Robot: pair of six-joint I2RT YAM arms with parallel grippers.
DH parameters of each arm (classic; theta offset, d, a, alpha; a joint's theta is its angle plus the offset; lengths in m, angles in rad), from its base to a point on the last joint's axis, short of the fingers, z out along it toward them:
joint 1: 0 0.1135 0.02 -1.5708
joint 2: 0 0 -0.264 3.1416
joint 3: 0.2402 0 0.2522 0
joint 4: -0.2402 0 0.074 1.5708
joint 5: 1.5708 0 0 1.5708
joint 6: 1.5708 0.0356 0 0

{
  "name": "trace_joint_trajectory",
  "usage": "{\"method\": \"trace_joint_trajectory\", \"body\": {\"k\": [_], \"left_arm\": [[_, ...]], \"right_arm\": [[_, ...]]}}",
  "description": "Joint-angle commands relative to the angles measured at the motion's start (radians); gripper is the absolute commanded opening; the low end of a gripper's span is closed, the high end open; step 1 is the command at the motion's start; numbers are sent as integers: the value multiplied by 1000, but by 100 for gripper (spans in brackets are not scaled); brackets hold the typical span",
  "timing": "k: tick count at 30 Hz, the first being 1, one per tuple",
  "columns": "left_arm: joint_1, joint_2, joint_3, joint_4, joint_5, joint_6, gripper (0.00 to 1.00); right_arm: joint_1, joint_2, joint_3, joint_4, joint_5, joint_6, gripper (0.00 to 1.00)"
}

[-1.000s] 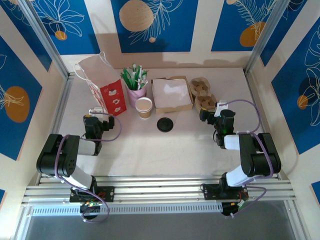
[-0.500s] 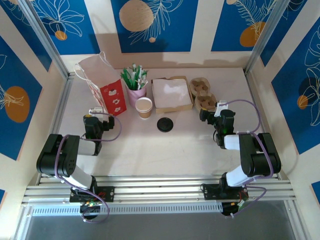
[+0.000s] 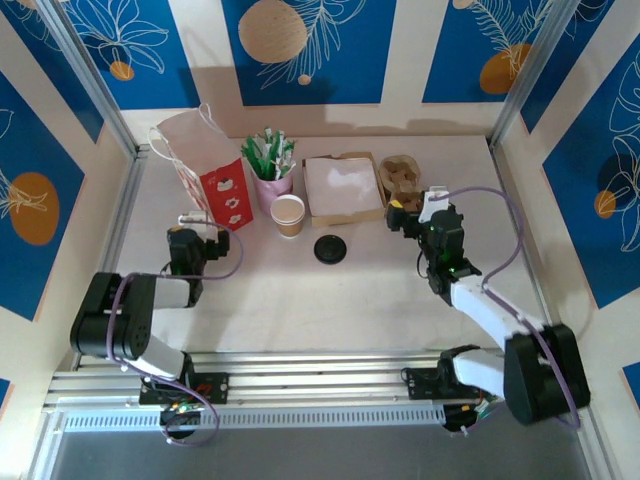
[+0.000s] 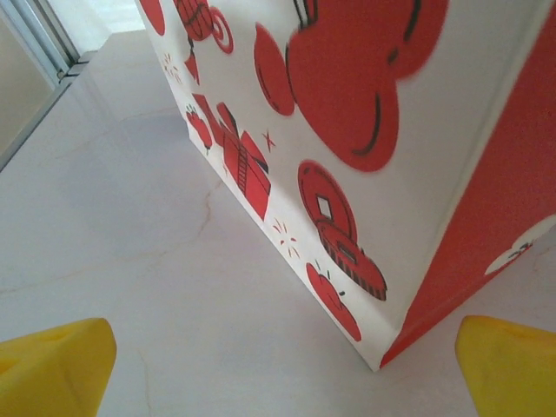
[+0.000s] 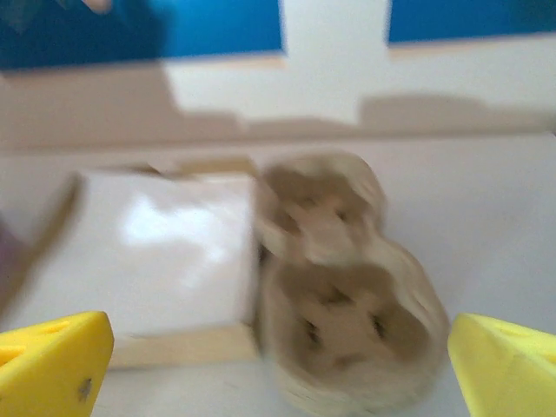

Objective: Pack the takeout coffee

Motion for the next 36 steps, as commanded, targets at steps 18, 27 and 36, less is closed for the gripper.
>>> {"method": "trace_joint_trajectory", "body": {"k": [18, 27, 36], "left_arm": [[-4, -715, 324, -891, 223, -466, 100], [-50, -847, 285, -1047, 163, -394, 100], [-135, -873, 273, -1045, 110, -312, 100]], "right_arm": [[381, 423, 860, -1017, -60, 194, 64], [463, 783, 1236, -1202, -73, 178, 50], [455, 989, 1429, -1269, -78, 170, 45]]}}
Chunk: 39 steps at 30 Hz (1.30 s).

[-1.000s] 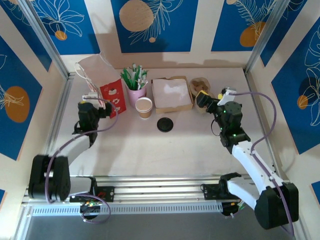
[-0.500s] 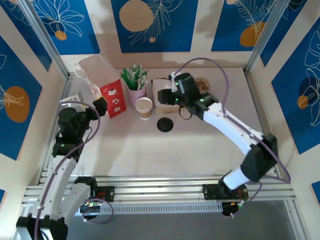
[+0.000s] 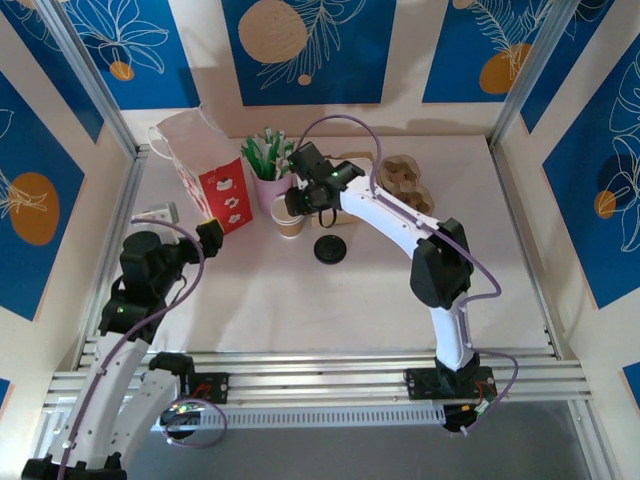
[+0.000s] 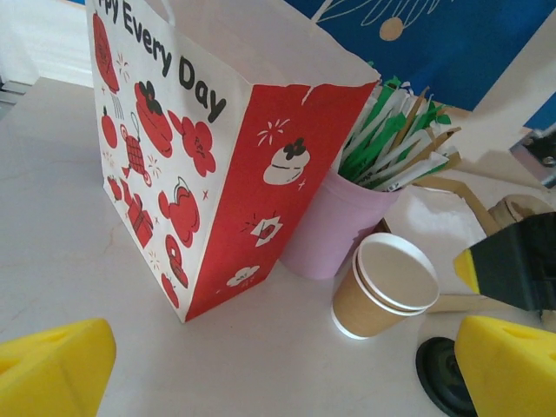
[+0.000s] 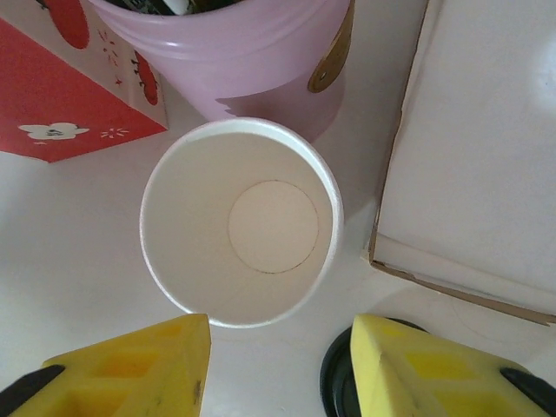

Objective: Pack the takeout coffee

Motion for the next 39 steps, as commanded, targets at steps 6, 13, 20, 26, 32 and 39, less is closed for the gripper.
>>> {"method": "trace_joint_trajectory", "body": {"k": [6, 13, 20, 26, 32, 39], "left_arm": [[-74, -27, -8, -19, -81, 81, 100], [-92, -24, -7, -23, -96, 90, 100], [-103, -25, -8, -25, -106, 100, 100], [-111, -25, -8, -26, -109, 106, 100], [-114, -25, -8, -27, -109, 108, 100], [-118, -22, -9, -26, -108, 110, 100]], "right_arm": [[-30, 85, 91, -61, -47, -6, 42], [-38, 140, 159, -92, -71, -9, 38], [-40, 207, 251, -140, -75, -15, 35], [-43, 252, 315, -176, -65, -18, 35], [-37, 285, 356, -204, -63, -23, 31], [-35, 295, 364, -213, -53, -25, 27]]}}
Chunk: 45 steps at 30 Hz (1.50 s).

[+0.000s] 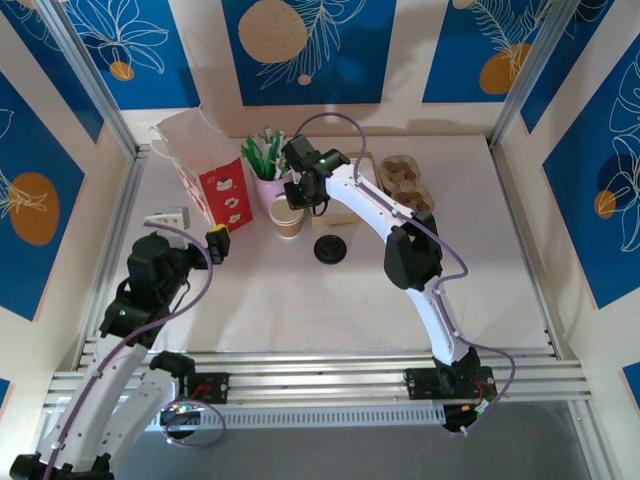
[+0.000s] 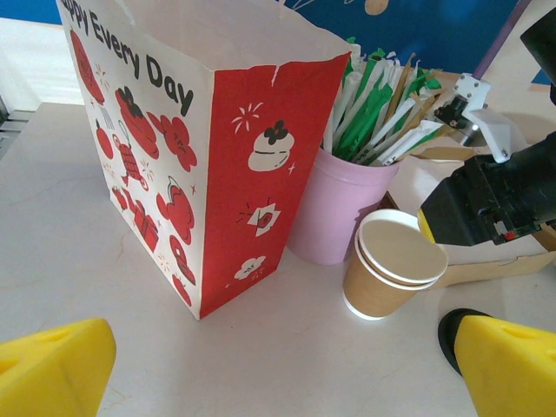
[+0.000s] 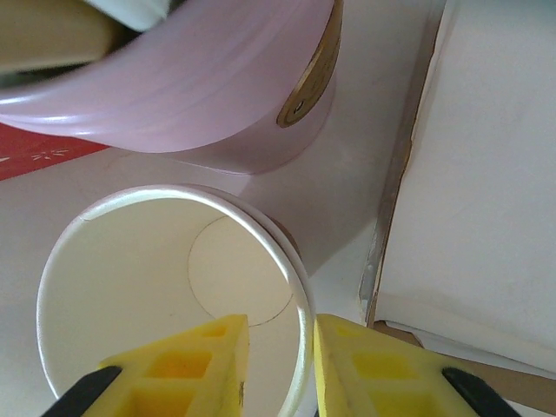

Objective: Pack the takeout coffee

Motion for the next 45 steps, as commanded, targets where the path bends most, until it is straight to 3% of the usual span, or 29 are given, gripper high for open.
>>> {"method": "trace_joint_trajectory", "body": {"k": [1, 10, 25, 39, 45], "left_arm": [[-13, -7, -7, 3, -10, 14, 100], [-16, -1, -7, 7, -7, 16, 100], [-18, 7, -7, 10, 1, 18, 100], [-23, 23, 0, 1, 19, 21, 100], [-25, 33, 5, -5, 26, 24, 100]], "right_arm": [[4, 32, 35, -43, 2, -14, 27], [7, 48, 59, -63, 1, -16, 30], [12, 32, 67, -83, 0, -16, 0], [6, -88, 15, -40, -74, 20, 0], [13, -112, 29, -50, -49, 2, 0]]}}
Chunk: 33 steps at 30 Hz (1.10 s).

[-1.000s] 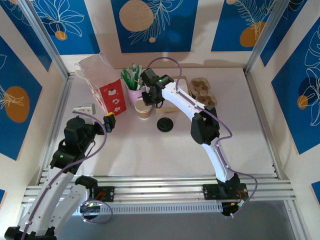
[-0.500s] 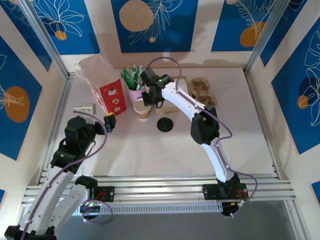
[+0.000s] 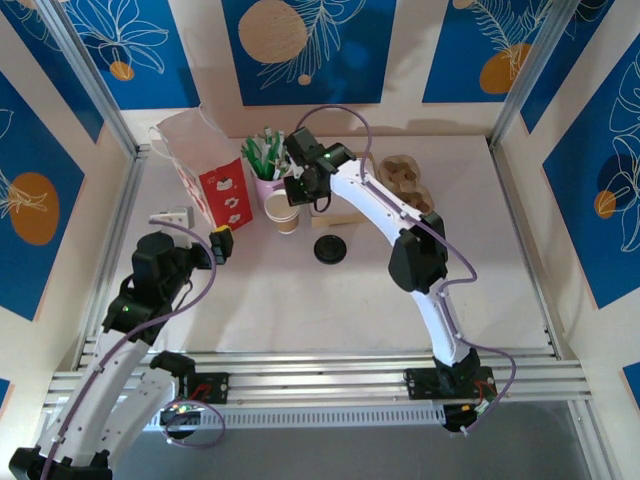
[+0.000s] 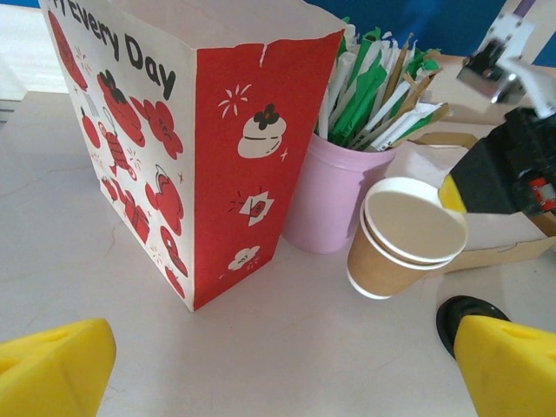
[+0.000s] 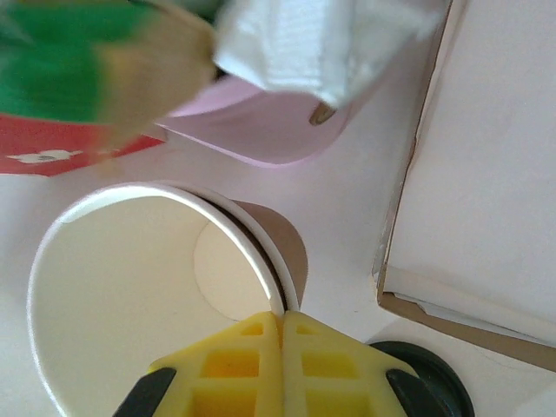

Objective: Pack the takeout coffee

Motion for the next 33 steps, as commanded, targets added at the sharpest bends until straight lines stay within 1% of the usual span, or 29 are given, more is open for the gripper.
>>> {"method": "trace_joint_trajectory", "body": {"k": [1, 4, 6, 7, 9, 11, 13, 15, 18, 21, 23, 28, 33], "left_arm": [[-13, 7, 5, -5, 21, 20, 99], [-16, 23, 9, -8, 28, 6, 96], [-16, 54, 25, -15, 44, -33, 94], [-16, 84, 43, -18, 74, -57, 92], [-18, 161, 87, -38, 128, -102, 87], [-22, 271, 165, -108, 135, -139, 85], [-27, 370, 243, -180, 135, -146, 84], [-36, 443, 307, -231, 121, -168, 83], [-57, 489, 347, -239, 103, -202, 81], [-65, 548, 380, -263, 129, -243, 74], [-85, 591, 401, -278, 130, -261, 69], [-134, 652, 427, -266, 107, -296, 68], [-159, 704, 451, -251, 95, -322, 58]], "right_arm": [[5, -47, 7, -12, -30, 2, 0], [-3, -63, -16, -4, -63, 11, 0], [-2, -85, -51, 21, -80, 8, 0], [0, -94, -66, 31, -91, 8, 0], [4, -106, -87, 39, -104, 2, 0], [10, -117, -106, 45, -105, -8, 0], [12, -128, -125, 52, -105, -14, 0], [12, -143, -148, 67, -115, -18, 0], [14, -169, -190, 91, -121, -18, 0], [15, -188, -223, 109, -127, -20, 0], [17, -198, -240, 118, -132, -26, 0], [21, -212, -265, 134, -141, -35, 0], [27, -221, -283, 138, -140, -52, 0]]}}
